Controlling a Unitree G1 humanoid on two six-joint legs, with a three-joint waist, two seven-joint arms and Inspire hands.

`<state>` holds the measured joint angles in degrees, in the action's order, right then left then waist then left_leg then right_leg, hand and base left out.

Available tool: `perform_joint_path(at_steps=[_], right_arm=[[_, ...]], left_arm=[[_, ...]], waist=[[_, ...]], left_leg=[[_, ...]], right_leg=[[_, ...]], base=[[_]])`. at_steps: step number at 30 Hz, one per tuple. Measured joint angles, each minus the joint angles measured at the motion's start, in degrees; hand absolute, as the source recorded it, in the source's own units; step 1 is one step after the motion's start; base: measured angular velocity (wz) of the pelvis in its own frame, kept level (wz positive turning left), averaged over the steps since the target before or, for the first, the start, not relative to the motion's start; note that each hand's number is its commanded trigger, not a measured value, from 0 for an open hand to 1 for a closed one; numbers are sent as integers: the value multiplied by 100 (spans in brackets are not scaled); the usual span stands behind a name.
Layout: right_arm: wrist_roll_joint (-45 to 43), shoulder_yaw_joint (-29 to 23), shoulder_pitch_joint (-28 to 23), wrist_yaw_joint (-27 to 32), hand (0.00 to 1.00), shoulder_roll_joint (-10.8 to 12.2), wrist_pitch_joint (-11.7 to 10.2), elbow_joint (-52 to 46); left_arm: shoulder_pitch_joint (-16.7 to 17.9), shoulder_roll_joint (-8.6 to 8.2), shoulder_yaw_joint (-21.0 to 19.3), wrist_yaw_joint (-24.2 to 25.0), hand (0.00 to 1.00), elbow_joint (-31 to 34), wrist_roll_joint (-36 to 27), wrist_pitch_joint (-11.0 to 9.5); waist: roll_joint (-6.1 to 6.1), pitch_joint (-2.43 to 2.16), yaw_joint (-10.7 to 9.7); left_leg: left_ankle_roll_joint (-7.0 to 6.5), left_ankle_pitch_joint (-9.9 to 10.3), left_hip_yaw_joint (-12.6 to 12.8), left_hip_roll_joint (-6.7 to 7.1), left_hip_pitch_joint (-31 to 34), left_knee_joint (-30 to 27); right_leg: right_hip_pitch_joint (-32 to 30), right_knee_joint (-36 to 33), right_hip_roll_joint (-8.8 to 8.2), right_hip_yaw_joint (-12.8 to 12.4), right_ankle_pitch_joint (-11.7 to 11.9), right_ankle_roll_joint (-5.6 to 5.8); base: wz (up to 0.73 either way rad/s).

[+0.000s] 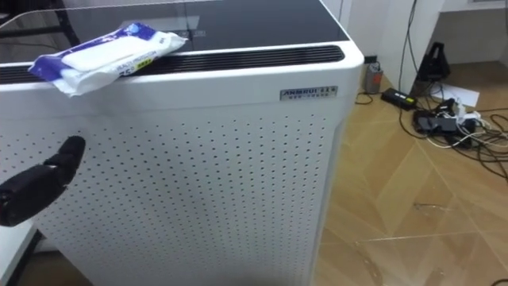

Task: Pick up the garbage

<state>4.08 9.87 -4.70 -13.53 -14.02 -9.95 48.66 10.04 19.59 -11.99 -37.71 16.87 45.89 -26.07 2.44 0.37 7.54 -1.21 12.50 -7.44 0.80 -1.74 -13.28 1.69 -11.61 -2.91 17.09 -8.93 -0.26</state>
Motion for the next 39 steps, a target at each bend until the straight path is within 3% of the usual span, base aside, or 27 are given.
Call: perform_joint_path(at_steps=[6, 10, 25, 30, 39], right_arm=[[-18, -1, -12, -19, 100, -20, 0, -5], [-17, -1, -47, -21, 100, -32, 1, -9], [-14, 10, -107, -89, 100, -65, 10, -85], [-217, -8, -125, -112, 100, -90, 141, -358], [-240, -37, -218, -245, 100, -199, 282, -692]], left_arm=[[-18, 28, -23, 0, 0, -6, 4, 134], [-19, 173, -23, -14, 0, -6, 4, 233], [-19, 172, 173, 251, 0, -170, -23, 382], [-18, 172, 182, 425, 0, -383, -4, 399], [53, 174, 396, 898, 0, -474, 582, 818]], waist=[[16, 4, -87], [26, 9, -93], [3, 38, -234], [-15, 36, -250], [32, 9, -242]], left_leg=[[-5, -6, 79, 0, -80, 59], [-12, -11, 113, 0, -113, 107], [-28, -25, 247, -5, -192, 164], [-34, -45, 251, -1, -191, 169], [-12, -80, 253, -9, -196, 198]], right_leg=[[26, -2, 3, -75, 0, 0], [25, 2, 6, -123, -2, 3], [48, -5, -28, -124, -8, 14], [47, -8, -19, -157, -1, 23], [30, -5, 10, -217, 21, 5]], base=[[-6], [-5], [0], [0], [0]])
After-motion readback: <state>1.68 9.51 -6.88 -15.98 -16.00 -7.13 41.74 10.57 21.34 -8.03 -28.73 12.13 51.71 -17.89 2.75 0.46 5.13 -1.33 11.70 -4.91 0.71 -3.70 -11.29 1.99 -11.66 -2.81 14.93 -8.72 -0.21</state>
